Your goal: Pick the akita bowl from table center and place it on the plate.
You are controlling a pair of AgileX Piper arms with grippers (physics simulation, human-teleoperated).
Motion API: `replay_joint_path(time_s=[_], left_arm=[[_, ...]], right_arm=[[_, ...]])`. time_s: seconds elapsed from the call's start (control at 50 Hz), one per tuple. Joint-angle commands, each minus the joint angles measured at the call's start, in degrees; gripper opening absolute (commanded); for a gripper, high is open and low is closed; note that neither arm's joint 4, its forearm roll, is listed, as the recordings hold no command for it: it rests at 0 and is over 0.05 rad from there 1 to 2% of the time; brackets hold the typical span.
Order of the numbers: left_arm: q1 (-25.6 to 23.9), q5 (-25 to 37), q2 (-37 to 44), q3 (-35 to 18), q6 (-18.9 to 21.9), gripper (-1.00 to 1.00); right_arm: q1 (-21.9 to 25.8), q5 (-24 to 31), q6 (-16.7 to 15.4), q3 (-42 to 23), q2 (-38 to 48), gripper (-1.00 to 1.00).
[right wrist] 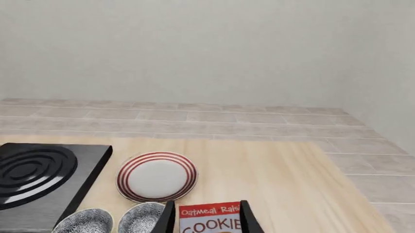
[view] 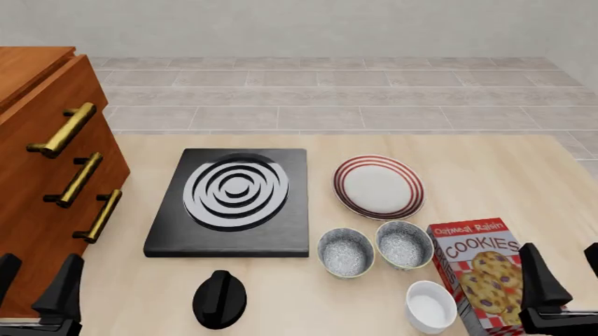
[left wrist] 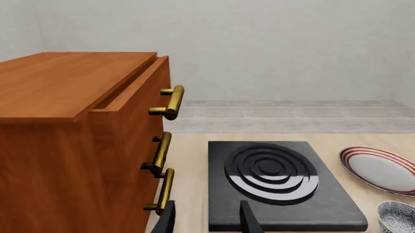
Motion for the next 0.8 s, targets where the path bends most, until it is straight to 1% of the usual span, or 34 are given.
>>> replay_joint_path(time_s=[0.02,0.04,0.08,0.18,0.2,0.3,0.36,0.4,0.44,0.48,0.52,0.54,0.56,0.6,0.62,0.64,0.66,0.72,0.74,0.76,0.78,0.8], left_arm=[[0.0,-0.1,0.3,-0.1,0.0,1.0],[0.0,-0.1,0.2,-0.1,0.0,1.0],[0.0,-0.1,0.2,-0.1,0.0,1.0],[0.0,-0.1,0.3,-0.1,0.0,1.0],[0.0,-0.1,0.3,-0.1,0.0,1.0],[0.0,-0.1,0.3,-0.1,0.0,1.0],[0.0,-0.1,0.3,-0.1,0.0,1.0],[0.0,-0.1,0.2,-0.1,0.0,1.0],[0.0,-0.1,0.2,-0.1,0.0,1.0],[0.0,-0.1,0.3,-0.1,0.0,1.0],[0.0,-0.1,0.3,-0.1,0.0,1.0],[0.0,-0.1,0.3,-0.1,0.0,1.0],[0.0,-0.1,0.3,-0.1,0.0,1.0],[0.0,-0.1,0.3,-0.1,0.0,1.0],[0.0,-0.1,0.3,-0.1,0.0,1.0],[0.0,-0.1,0.3,-0.1,0.0,1.0],[0.0,-0.1,0.3,-0.1,0.0,1.0],[0.0,-0.1,0.3,-0.1,0.0,1.0],[0.0,-0.1,0.3,-0.1,0.0,1.0],[0.0,-0.1,0.3,-0.1,0.0,1.0],[0.0,-0.1,0.3,-0.1,0.0,1.0],[0.0,-0.1,0.3,-0.1,0.0,1.0]], right_arm=[[1.4,4.0,2.7,1.3,-3.9,1.0],[1.2,3.3,2.9,1.2,-2.9,1.0],[-0.4,3.6,4.2,0.6,-3.3,1.0],[-0.6,3.9,5.1,-0.3,-2.0,1.0],[-0.5,4.8,6.1,-1.4,-1.5,1.0],[0.0,10.0,3.9,-6.5,-2.1,1.0],[0.3,12.0,4.2,-8.7,-1.9,1.0],[0.9,13.3,2.8,-10.5,-1.1,1.0],[1.5,14.2,3.4,-11.8,-0.7,1.0],[2.4,15.0,3.1,-13.4,0.8,1.0],[3.8,15.0,1.9,-14.1,3.0,1.0],[5.0,14.7,1.1,-14.6,5.5,1.0],[5.9,14.4,0.8,-15.1,7.5,1.0],[5.3,13.9,1.0,-16.2,11.1,1.0],[6.4,14.3,1.3,-16.8,11.0,1.0],[7.4,14.4,0.5,-17.8,12.3,1.0],[7.5,14.4,0.5,-18.3,13.1,1.0],[10.4,13.6,-2.1,-19.4,18.0,1.0],[10.4,13.6,-2.1,-19.4,18.0,1.0],[12.2,13.5,-3.1,-20.2,20.2,1.0],[12.2,13.5,-3.1,-20.2,20.3,1.0],[13.5,13.6,-4.0,-20.7,21.4,1.0]])
